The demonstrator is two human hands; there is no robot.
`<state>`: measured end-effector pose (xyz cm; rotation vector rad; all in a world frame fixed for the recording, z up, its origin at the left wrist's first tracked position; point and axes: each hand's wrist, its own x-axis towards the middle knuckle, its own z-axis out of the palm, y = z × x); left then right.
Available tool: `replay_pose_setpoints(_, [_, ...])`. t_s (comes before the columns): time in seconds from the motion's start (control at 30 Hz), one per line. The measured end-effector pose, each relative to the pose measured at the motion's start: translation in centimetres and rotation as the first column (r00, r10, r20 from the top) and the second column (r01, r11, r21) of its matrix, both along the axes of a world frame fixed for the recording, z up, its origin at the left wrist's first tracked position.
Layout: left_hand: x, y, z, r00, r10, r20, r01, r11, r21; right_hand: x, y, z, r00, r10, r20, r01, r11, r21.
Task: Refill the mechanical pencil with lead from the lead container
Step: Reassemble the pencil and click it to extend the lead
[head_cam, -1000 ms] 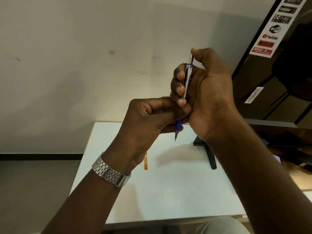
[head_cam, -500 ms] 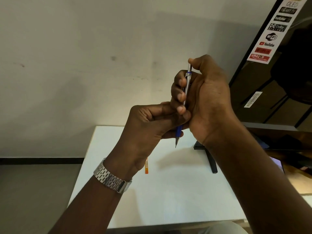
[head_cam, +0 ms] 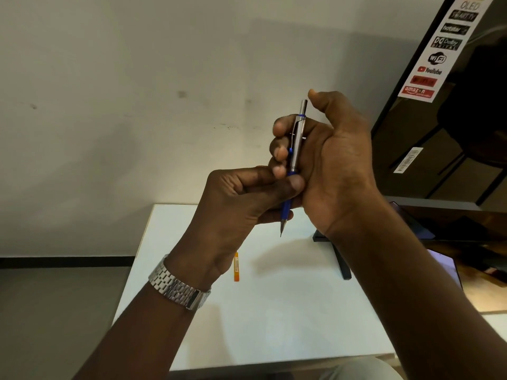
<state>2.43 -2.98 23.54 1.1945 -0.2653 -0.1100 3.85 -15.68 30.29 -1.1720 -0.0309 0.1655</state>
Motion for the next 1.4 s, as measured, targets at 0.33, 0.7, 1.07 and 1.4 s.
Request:
replay_pose_setpoints(0.33, [0.5,0.3,-0.4,1.000,-0.020,-0.018,0.020,1.000,0.013,0.3,-0.5,-2.0,0.998,-0.056,0.018,0.056,0.998,0.001])
replay_pose_setpoints(0.7, [1.4,-0.4,-4.8,0.981,-0.038,-0.188,0.050,0.997,0.058,1.6,-3.6,-7.8,0.963,-0.262,0.067,0.266,0.877,-0.400])
replay_pose_setpoints(1.07, [3.5,-1.1,-13.1,0.942,0.062,-0.329,0.056,0.939,0.339,4.3,-4.9,-18.0,0.941,-0.271,-0.204,0.159,0.883,-0.442])
replay_pose_setpoints(1.4, [4.3,-2.2,-19.7,0.932,0.206,-0.299,0.009,0.810,0.586,5.3,-5.3,-25.0,0.910,-0.278,-0.308,0.104,0.871,-0.479])
